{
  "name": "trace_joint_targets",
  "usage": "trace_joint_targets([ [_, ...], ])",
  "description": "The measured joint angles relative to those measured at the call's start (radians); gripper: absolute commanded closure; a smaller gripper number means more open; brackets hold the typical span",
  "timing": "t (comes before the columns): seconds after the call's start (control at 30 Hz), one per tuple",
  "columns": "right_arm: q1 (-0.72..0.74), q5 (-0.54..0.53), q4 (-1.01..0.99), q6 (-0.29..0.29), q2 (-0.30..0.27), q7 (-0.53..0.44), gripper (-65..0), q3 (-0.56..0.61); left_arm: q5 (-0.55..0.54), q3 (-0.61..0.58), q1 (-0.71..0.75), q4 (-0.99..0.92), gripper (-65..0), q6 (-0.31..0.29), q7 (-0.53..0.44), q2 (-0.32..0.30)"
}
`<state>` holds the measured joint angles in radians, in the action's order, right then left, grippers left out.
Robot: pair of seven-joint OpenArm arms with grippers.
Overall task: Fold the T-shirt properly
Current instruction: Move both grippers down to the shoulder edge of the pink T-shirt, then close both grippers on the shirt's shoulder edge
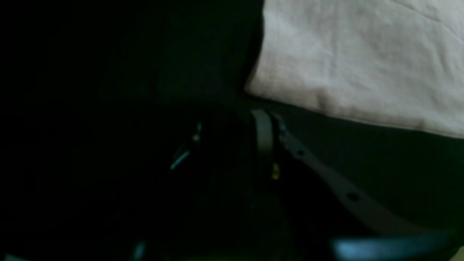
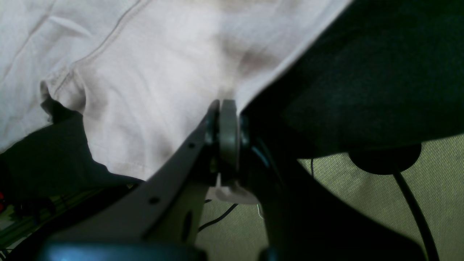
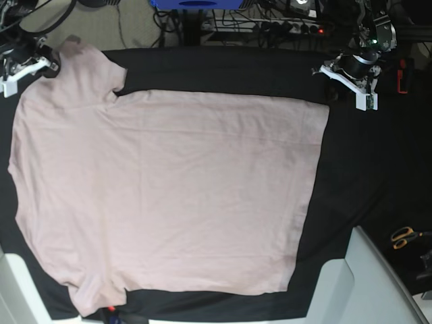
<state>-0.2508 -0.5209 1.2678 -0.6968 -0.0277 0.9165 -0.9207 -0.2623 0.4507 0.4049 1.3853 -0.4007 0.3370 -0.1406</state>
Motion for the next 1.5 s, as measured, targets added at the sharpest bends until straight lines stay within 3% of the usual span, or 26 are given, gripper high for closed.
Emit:
trace_joint_targets([
  [0.1, 0.000, 0.000, 0.000, 0.000, 0.000, 0.000, -0.5, 0.000, 0.000, 0.000, -0.001, 0.000, -19.9, 0.000, 0.001, 0.002],
  [0.23, -0.002, 0.000, 0.000, 0.000, 0.000, -0.001, -0.5, 0.000, -0.001, 0.000, 0.000, 0.000, -35.7, 0.000, 0.002, 0.002],
  [0.3, -0.002, 0.000, 0.000, 0.000, 0.000, 0.000, -0.5, 0.000, -0.043, 0.000, -0.001, -0.003, -39.8, 0.000, 0.003, 0.003],
  [0.43, -0.002, 0.000, 0.000, 0.000, 0.000, 0.000, -0.5, 0.000, -0.212, -0.001, -0.003, -0.036, -39.7, 0.000, 0.000, -0.003],
  [0.53, -0.002, 0.000, 0.000, 0.000, -0.001, 0.000, -0.5, 0.000, -0.260, -0.011, -0.023, -0.077, -39.7, 0.000, -0.003, -0.019],
  [0.83, -0.002, 0.000, 0.000, 0.000, -0.002, 0.000, -0.5, 0.003, -0.270, -0.010, -0.112, -0.169, -39.7, -0.012, -0.035, -0.015],
  [1.13, -0.002, 0.000, 0.000, 0.000, -0.003, 0.001, -0.5, 0.003, -0.277, -0.127, -0.123, -0.170, -39.3, -0.003, -0.066, -0.017],
  [1.2, -0.002, 0.000, 0.000, 0.000, -0.002, 0.000, -0.5, 0.003, -0.278, -0.124, -0.123, -0.171, -37.0, -0.004, -0.064, -0.017],
  [1.5, -0.002, 0.000, 0.000, 0.000, -0.002, 0.001, -0.5, 0.003, -0.274, -0.122, -0.121, -0.175, -3.6, 0.000, -0.034, -0.017],
])
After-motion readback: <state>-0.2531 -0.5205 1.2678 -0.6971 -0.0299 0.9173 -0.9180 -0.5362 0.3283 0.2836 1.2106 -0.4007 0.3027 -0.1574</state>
